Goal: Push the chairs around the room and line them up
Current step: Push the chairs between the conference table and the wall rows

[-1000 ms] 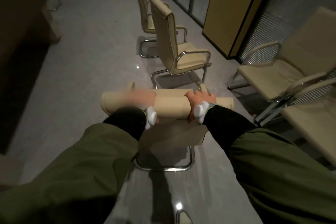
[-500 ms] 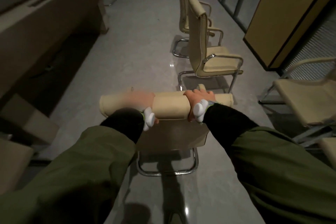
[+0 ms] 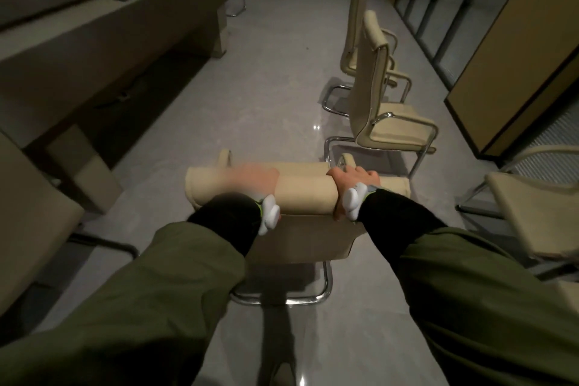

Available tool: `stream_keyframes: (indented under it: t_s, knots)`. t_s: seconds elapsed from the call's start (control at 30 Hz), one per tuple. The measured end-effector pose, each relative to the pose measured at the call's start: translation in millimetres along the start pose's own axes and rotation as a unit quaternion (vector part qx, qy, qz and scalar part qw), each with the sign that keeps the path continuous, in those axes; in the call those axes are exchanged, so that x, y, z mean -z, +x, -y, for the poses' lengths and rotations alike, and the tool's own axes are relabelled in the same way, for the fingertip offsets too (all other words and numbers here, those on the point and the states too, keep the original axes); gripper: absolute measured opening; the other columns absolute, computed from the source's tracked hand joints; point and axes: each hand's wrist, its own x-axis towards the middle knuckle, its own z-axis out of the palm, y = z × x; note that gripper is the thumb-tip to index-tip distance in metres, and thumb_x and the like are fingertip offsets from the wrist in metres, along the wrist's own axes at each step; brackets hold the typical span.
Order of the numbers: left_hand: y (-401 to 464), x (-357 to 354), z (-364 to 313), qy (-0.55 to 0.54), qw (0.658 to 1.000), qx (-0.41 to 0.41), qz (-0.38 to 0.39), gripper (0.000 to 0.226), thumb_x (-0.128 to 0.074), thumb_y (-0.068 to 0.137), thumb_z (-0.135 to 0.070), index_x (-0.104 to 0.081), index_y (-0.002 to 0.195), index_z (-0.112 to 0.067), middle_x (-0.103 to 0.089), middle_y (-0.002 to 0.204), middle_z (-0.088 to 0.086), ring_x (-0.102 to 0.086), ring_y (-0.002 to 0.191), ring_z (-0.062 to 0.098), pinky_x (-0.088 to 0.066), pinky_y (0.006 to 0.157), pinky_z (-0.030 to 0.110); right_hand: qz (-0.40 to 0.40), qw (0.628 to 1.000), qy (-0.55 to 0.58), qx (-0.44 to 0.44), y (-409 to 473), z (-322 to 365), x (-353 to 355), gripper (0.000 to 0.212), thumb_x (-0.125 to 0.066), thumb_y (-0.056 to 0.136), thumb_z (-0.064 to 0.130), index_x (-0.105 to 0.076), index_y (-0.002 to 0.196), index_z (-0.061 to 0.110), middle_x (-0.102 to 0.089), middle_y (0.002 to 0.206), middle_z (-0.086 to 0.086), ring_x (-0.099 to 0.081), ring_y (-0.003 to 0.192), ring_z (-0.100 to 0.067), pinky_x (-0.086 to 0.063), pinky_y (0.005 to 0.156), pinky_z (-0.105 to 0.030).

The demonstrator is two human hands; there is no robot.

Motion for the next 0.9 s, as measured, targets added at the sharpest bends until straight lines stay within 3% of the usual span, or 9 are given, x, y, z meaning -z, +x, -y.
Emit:
stream_keyframes:
  t_s: [0.2, 0.73, 0.9]
  knots:
    - [-47.5, -7.3, -9.1, -0.005, 1.000, 0.015, -0.010, 0.051, -0.064, 0.088, -0.040, -0.040, 0.131, -0.026, -0.046, 0.124, 0.010, -0.038, 0.119, 0.030, -0.031, 0.092, 0.049, 0.011, 1.000, -0.013, 0.007, -35.7, 7.2, -9.9, 0.100, -0.088, 0.053, 0.044, -0.034, 0.137, 0.037, -0.049, 0.133, -0.004, -0.046, 0.124, -0.030, -0.034, 0.099, -0.045]
    - [-92.5, -14.8, -42.7, -0.012, 0.996, 0.087, 0.002, 0.064, -0.068, 0.082, -0.043, -0.037, 0.136, -0.029, -0.046, 0.123, 0.008, -0.039, 0.120, 0.030, -0.024, 0.079, 0.043, -0.055, 0.995, -0.011, 0.082, -72.3, -8.9, -31.9, 0.093, -0.084, 0.053, 0.051, -0.038, 0.132, 0.036, -0.052, 0.121, -0.001, -0.048, 0.118, -0.029, -0.034, 0.092, -0.043]
    - [-97.1, -11.3, -62.3, -0.008, 0.991, 0.133, 0.007, 0.067, -0.069, 0.080, -0.044, -0.036, 0.137, -0.029, -0.045, 0.126, 0.010, -0.039, 0.120, 0.031, -0.024, 0.080, 0.043, -0.056, 0.990, -0.007, 0.130, -67.6, -23.3, -29.0, 0.089, -0.083, 0.053, 0.046, -0.040, 0.130, 0.033, -0.052, 0.118, -0.002, -0.050, 0.113, -0.028, -0.029, 0.081, -0.039]
